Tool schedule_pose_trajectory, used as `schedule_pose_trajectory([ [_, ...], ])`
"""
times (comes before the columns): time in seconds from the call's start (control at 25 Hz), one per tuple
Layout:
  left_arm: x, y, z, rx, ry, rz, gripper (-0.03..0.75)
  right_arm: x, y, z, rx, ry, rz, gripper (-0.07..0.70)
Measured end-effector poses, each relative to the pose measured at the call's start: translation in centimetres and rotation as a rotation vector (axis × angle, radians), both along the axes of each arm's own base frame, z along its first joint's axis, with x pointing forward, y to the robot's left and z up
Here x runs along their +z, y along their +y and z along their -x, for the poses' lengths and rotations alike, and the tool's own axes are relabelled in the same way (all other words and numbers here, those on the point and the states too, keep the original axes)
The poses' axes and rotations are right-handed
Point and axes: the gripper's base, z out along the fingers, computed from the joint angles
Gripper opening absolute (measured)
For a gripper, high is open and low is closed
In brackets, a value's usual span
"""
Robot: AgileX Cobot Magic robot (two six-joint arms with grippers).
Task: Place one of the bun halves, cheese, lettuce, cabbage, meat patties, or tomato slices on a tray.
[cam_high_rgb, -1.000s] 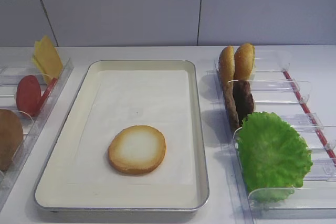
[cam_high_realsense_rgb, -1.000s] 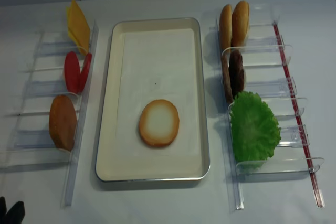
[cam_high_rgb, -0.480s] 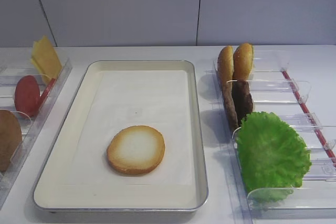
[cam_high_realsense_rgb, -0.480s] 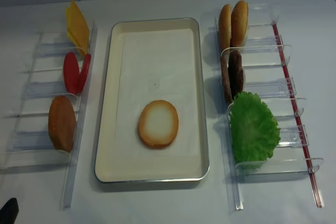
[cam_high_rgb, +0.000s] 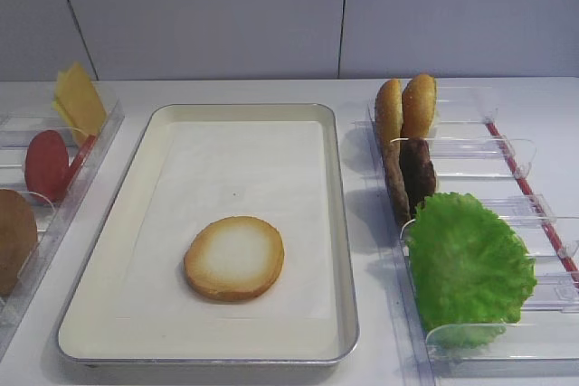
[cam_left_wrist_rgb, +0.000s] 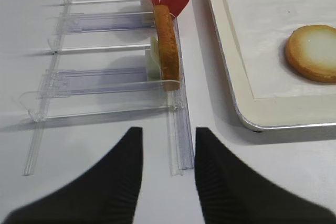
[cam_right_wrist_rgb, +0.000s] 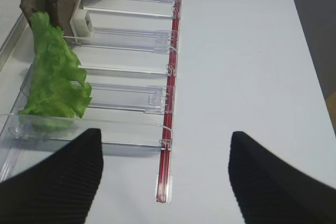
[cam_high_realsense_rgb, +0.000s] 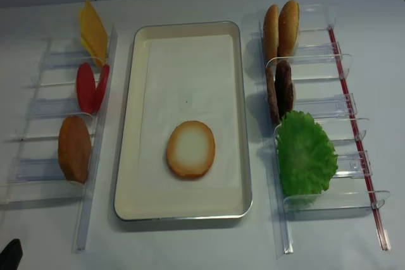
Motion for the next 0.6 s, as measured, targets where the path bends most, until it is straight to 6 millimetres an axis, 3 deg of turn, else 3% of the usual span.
schedule_pose_trajectory([
  [0.6, 0.00, 0.00, 0.00, 0.000, 0.000, 0.000, 0.226, 0.00, 0.00, 0.00, 0.000, 0.000, 0.000, 0.522],
])
